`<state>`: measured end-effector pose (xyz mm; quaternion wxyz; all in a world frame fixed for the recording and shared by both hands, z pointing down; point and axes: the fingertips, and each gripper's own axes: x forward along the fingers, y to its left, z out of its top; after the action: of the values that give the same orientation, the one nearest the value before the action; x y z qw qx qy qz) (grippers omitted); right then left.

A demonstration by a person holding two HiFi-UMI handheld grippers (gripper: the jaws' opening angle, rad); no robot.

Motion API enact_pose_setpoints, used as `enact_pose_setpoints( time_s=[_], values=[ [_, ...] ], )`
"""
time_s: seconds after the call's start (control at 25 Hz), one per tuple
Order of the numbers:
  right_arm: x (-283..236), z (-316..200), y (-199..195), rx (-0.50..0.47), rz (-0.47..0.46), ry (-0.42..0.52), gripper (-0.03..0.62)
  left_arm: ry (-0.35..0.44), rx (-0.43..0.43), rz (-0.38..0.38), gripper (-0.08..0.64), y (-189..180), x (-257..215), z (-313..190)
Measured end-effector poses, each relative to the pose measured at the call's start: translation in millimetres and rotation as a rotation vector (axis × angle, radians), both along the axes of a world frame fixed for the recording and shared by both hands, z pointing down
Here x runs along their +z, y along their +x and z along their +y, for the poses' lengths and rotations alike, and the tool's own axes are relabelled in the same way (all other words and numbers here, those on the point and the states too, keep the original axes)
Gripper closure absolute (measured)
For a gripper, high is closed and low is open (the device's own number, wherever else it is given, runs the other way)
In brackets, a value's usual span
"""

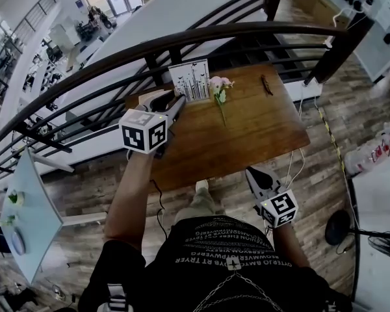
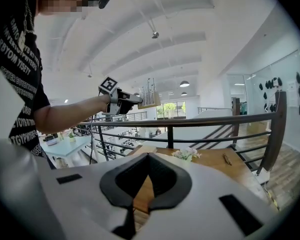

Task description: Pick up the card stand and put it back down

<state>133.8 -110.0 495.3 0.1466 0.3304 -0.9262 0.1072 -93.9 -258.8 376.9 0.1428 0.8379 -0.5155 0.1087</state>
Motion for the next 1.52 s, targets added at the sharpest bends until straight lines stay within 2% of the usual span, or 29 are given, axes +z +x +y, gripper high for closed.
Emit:
enact_pose_setpoints(
  time_s=[0.2,0.76,1.04,1.24,1.52],
  values=[
    [1,-5,3,0.006,0.005,-0.005,0.578,-0.022,-0.011,0.001,0.417,-1,24,-2],
    [1,-26,7,-0.002,0.028,-0.021,0.578,-0.025,0.006,0.032,0.419,25,98,-9],
    [-3,-40,-13,-0.032,0.035,-0.013,0.578,-0.003,0.000,0.019,0.419,24,122,-11],
    [-8,-51,-28,-0.056,0.029,-0.003,0.578,-0.011,-0.006,0.037,0.419,21,144,-13],
    [6,-59,-36,-0.059,0.044,-0.039,0.578,-0.035,-0.008,0.049,0.419,15,181,-16]
  ],
)
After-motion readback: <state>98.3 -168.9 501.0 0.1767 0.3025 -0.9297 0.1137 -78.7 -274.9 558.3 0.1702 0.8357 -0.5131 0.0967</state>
